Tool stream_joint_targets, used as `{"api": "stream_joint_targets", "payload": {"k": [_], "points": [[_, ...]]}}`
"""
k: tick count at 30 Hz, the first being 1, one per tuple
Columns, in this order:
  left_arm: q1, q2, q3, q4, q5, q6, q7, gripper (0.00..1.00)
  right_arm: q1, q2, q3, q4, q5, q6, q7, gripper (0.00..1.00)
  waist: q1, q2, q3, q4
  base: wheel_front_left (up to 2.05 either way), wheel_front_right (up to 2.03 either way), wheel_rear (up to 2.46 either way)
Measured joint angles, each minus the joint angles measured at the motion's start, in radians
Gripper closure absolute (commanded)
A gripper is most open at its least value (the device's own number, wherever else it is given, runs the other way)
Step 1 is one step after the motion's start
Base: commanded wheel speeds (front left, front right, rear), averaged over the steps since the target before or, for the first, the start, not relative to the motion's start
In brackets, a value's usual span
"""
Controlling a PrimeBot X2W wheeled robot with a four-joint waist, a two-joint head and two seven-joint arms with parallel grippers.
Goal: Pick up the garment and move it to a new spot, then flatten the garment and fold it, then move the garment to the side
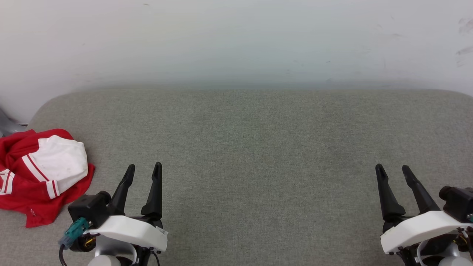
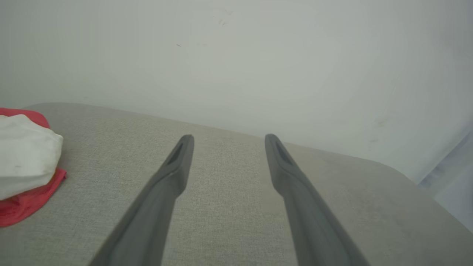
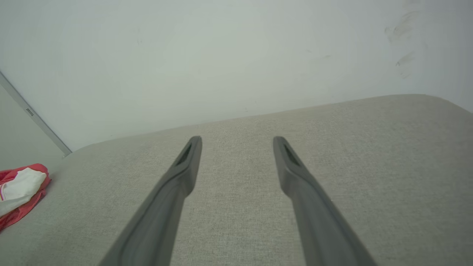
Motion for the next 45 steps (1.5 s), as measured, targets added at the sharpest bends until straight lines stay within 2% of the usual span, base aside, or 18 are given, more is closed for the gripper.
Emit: {"api": "stream_joint_targets", "payload": {"k": [11, 33, 45], "points": [[-0.002, 0.024, -0.020, 0.030, 0.096, 0.017, -0.027, 0.00, 0.012, 0.000, -0.011, -0.016, -0.113, 0.000, 0.009, 0.00, 0.0000, 0.0000, -0.001, 0.004, 0.00, 0.00, 0.00], [-0.021, 0.032, -0.030, 0.063, 0.234, 0.020, -0.072, 0.00, 0.017, 0.000, -0.045, -0.030, -0.212, 0.000, -0.003, 0.00, -0.0001, 0.0000, 0.002, 0.016, 0.00, 0.00, 0.00], [-0.035, 0.023, 0.002, 0.091, 0.270, 0.001, -0.093, 0.00, 0.033, 0.000, -0.011, -0.053, -0.267, 0.000, -0.024, 0.00, -0.0001, 0.0000, 0.002, 0.078, 0.00, 0.00, 0.00]]}}
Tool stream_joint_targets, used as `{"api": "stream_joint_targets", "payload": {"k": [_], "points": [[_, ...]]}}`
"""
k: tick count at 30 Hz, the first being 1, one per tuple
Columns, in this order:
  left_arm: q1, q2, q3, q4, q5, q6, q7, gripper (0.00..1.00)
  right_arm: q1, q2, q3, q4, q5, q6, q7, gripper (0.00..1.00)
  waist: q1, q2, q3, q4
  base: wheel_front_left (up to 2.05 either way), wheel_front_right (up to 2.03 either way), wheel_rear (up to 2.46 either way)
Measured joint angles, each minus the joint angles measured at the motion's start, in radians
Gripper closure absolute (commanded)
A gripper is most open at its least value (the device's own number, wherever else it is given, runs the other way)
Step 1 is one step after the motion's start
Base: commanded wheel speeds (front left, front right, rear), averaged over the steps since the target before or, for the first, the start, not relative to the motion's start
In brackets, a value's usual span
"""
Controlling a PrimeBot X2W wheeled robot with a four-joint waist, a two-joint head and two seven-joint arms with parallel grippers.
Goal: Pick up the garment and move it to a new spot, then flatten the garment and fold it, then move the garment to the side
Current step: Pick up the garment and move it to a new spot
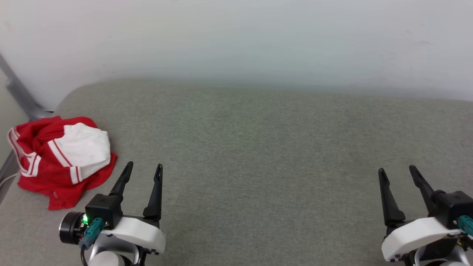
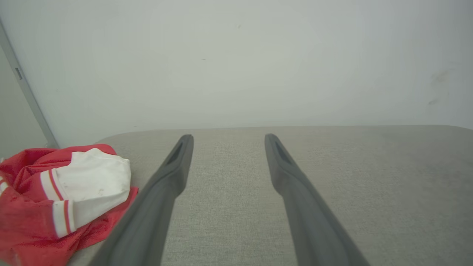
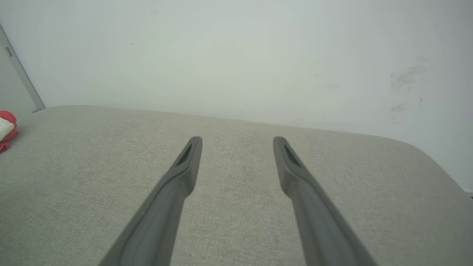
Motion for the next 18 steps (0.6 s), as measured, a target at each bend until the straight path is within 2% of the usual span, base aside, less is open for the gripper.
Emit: {"api": "stream_joint_targets", "payload": {"k": [6, 17, 18], "points": [[-0.012, -0.002, 0.029, 0.014, 0.020, -0.003, -0.009, 0.00, 0.000, 0.000, 0.033, -0.007, -0.029, 0.000, -0.009, 0.00, 0.0000, 0.0000, 0.004, 0.070, 0.00, 0.00, 0.00], [-0.018, -0.014, 0.087, 0.028, -0.001, -0.011, -0.012, 0.00, -0.010, 0.000, 0.068, 0.002, -0.018, 0.000, -0.019, 0.00, 0.0001, 0.0000, 0.008, 0.234, 0.00, 0.00, 0.00], [-0.018, -0.014, 0.087, 0.028, -0.001, -0.011, -0.012, 0.00, -0.010, 0.000, 0.068, 0.002, -0.018, 0.000, -0.019, 0.00, 0.0001, 0.0000, 0.008, 0.234, 0.00, 0.00, 0.00]]}}
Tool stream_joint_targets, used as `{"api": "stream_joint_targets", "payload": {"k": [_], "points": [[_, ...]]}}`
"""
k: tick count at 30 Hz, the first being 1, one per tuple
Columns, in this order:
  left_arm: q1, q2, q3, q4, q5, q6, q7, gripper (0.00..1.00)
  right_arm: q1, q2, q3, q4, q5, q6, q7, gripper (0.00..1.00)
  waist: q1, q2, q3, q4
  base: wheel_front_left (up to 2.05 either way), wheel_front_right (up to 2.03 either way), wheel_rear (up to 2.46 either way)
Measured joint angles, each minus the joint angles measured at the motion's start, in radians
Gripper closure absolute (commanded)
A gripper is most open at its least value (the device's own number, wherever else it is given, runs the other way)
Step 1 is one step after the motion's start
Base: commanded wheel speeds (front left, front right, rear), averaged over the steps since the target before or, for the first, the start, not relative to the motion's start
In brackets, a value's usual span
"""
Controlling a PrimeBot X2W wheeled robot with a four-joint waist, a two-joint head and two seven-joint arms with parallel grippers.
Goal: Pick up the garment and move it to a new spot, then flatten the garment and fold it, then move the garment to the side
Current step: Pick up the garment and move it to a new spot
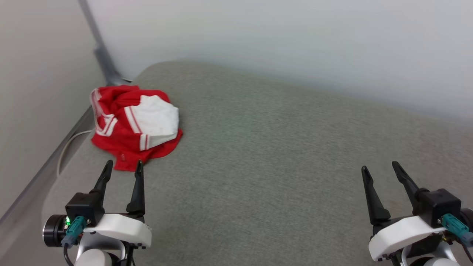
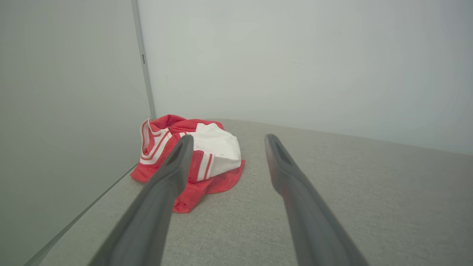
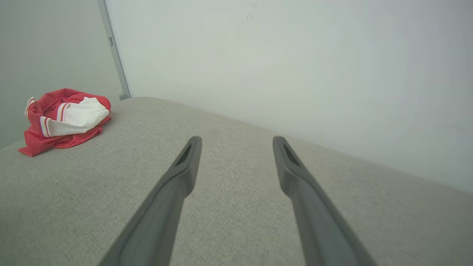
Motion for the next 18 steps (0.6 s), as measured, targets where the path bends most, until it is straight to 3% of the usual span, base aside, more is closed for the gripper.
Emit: {"api": "stream_joint_targets", "payload": {"k": [12, 18], "points": [[0.008, -0.009, 0.057, 0.002, 0.001, -0.002, 0.000, 0.00, -0.020, 0.000, 0.020, 0.002, 0.006, 0.000, -0.003, 0.00, 0.0000, 0.0000, -0.001, 0.163, 0.00, 0.00, 0.00], [0.018, -0.010, 0.101, -0.009, 0.000, -0.005, 0.000, 0.00, -0.048, 0.001, 0.044, 0.013, 0.006, 0.000, 0.000, 0.00, 0.0000, 0.0000, 0.013, 0.192, 0.00, 0.00, 0.00]]}}
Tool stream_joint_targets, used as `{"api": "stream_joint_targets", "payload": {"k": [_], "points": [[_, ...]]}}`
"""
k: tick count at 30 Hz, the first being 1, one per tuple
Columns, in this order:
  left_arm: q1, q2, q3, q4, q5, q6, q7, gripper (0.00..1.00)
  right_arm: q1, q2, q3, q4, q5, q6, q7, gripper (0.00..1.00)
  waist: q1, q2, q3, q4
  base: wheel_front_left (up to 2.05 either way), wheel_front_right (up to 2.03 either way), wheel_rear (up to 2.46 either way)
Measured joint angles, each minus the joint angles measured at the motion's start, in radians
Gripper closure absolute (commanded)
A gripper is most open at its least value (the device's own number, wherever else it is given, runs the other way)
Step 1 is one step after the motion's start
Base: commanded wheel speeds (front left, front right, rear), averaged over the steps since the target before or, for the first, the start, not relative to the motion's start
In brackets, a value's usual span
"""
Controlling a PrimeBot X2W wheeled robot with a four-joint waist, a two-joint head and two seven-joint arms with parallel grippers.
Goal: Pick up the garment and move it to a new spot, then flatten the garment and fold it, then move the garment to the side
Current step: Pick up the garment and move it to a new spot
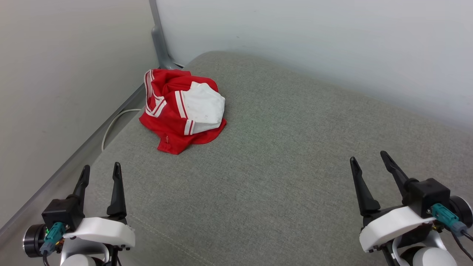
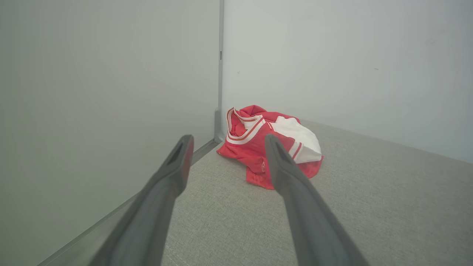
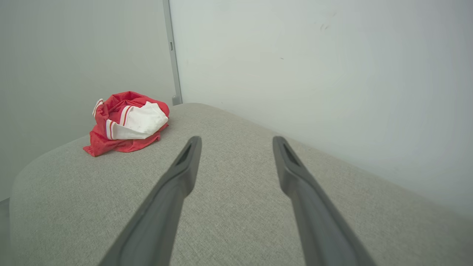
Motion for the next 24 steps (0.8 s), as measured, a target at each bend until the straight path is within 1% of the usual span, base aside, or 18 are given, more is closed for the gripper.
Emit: {"api": "stream_joint_targets", "payload": {"k": [10, 15, 20, 24], "points": [[-0.002, -0.010, 0.020, -0.001, 0.007, -0.005, 0.000, 0.00, -0.041, 0.000, 0.001, 0.022, -0.001, 0.000, -0.003, 0.00, 0.0000, 0.0000, 0.022, 0.004, 0.00, 0.00, 0.00], [-0.054, -0.003, 0.002, 0.039, -0.005, -0.013, 0.000, 0.00, -0.042, 0.000, -0.020, 0.012, -0.002, 0.000, -0.001, 0.00, 0.0000, 0.0000, 0.043, 0.004, 0.00, 0.00, 0.00], [-0.151, 0.035, -0.004, 0.110, -0.049, -0.017, 0.000, 0.00, -0.055, 0.000, -0.016, -0.019, -0.021, 0.000, 0.022, 0.00, 0.0000, 0.0000, 0.090, -0.012, 0.00, 0.00, 0.00], [-0.249, 0.073, -0.013, 0.203, -0.117, -0.019, 0.007, 0.00, -0.100, 0.000, -0.002, -0.049, -0.039, 0.000, 0.039, 0.00, 0.0001, 0.0000, 0.146, -0.037, 0.00, 0.00, 0.00]]}}
